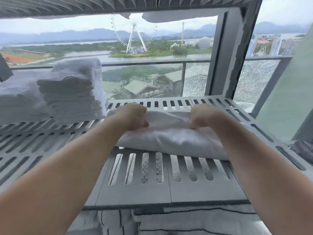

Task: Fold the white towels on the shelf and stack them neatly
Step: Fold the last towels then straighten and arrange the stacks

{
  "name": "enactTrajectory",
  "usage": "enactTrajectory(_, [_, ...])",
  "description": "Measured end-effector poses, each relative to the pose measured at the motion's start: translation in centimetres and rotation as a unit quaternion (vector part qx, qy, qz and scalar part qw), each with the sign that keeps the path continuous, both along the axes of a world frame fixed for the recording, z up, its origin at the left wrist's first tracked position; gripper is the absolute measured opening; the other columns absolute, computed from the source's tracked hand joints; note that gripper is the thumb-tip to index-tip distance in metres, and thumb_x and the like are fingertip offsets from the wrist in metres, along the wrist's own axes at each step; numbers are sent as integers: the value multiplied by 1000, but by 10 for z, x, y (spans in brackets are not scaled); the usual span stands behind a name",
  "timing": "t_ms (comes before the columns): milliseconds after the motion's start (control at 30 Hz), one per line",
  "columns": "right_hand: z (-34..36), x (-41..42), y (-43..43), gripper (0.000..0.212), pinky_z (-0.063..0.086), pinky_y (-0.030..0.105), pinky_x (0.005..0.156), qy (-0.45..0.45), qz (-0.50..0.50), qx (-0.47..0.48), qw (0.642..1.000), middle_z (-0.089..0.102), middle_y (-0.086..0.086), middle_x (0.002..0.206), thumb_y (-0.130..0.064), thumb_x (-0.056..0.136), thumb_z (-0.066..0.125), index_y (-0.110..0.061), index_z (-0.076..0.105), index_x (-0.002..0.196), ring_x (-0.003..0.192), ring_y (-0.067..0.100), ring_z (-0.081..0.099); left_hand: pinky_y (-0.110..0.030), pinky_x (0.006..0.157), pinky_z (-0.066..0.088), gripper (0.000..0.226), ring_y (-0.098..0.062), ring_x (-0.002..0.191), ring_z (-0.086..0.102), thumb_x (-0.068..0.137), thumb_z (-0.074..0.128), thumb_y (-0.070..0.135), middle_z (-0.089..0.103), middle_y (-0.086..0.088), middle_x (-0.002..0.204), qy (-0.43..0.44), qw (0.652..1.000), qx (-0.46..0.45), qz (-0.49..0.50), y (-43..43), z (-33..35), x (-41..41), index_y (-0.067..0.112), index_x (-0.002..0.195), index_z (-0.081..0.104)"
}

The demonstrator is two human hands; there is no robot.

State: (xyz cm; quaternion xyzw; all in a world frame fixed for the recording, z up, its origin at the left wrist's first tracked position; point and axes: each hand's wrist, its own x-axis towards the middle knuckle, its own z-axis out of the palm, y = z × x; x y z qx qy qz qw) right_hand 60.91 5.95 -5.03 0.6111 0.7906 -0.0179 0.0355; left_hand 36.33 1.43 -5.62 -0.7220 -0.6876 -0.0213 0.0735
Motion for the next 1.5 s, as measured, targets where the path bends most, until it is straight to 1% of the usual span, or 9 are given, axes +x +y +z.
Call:
enactTrajectory(167, [8,4,-29,19,48,30,66,2,-24,10,1000,64,5,84,-25,79,74,-12,61,77,82,24,63,-35,68,38,34,-33,95,64,88,61,49,66,-10,103,28,985,168,-16,-28,5,-2,21,107,58])
enactTrajectory(433, [4,12,-101,14,40,39,78,4,-82,203,976,64,4,88,-11,88,48,-19,58,92,89,29,62,-35,63,35,31,-30,72,66,84,63,48,67,-7,76,37,949,307,-59,-99,8,-12,18,93,62])
enactTrajectory(533, [3,17,-141,15,34,39,77,17,-108,286,952,62,7,76,-5,82,48,-15,60,83,79,29,57,-32,61,33,30,-31,72,66,84,57,49,67,-7,76,15,952,301,-61,-128,4,-19,20,92,62])
enactTrajectory(733, [-13,32,-221,41,37,44,93,-75,-92,272,955,59,10,105,-55,85,62,-17,73,94,105,30,52,-32,62,44,30,-28,81,69,84,60,51,69,-2,88,18,960,243,-141,-181,-15,-28,25,96,56])
enactTrajectory(933, [-37,36,-257,36,8,62,121,-116,3,147,982,39,10,154,-40,89,60,-26,66,121,151,34,17,-34,73,51,22,-20,95,63,85,57,46,64,9,107,22,977,79,-198,-225,-30,-42,32,101,61])
enactTrajectory(1033, [-43,40,-278,45,1,60,120,-143,5,145,979,45,7,149,-41,89,58,-31,59,133,145,38,30,-30,65,45,19,-15,90,61,88,54,49,61,13,104,38,976,95,-193,-241,-37,-46,34,98,60])
enactTrajectory(1167, [-54,50,-301,39,38,45,106,-142,-20,206,968,63,2,110,-32,90,51,-28,62,128,109,27,56,-25,52,32,16,-11,83,53,89,59,47,62,12,104,74,967,170,-174,-260,-45,-43,32,92,57])
enactTrajectory(1367, [-86,54,-318,25,42,40,91,-110,-25,162,980,62,1,110,-35,93,51,-26,63,113,105,24,56,-42,71,57,16,-24,121,50,89,63,34,52,-1,132,48,988,124,-78,-292,-61,-23,23,98,57])
enactTrajectory(1500, [-95,51,-323,38,40,40,91,-33,-8,171,985,62,2,112,-53,92,51,-25,63,115,107,25,57,-34,60,53,49,-23,100,60,89,50,65,62,-2,113,88,983,158,-34,-305,-65,-12,19,104,57])
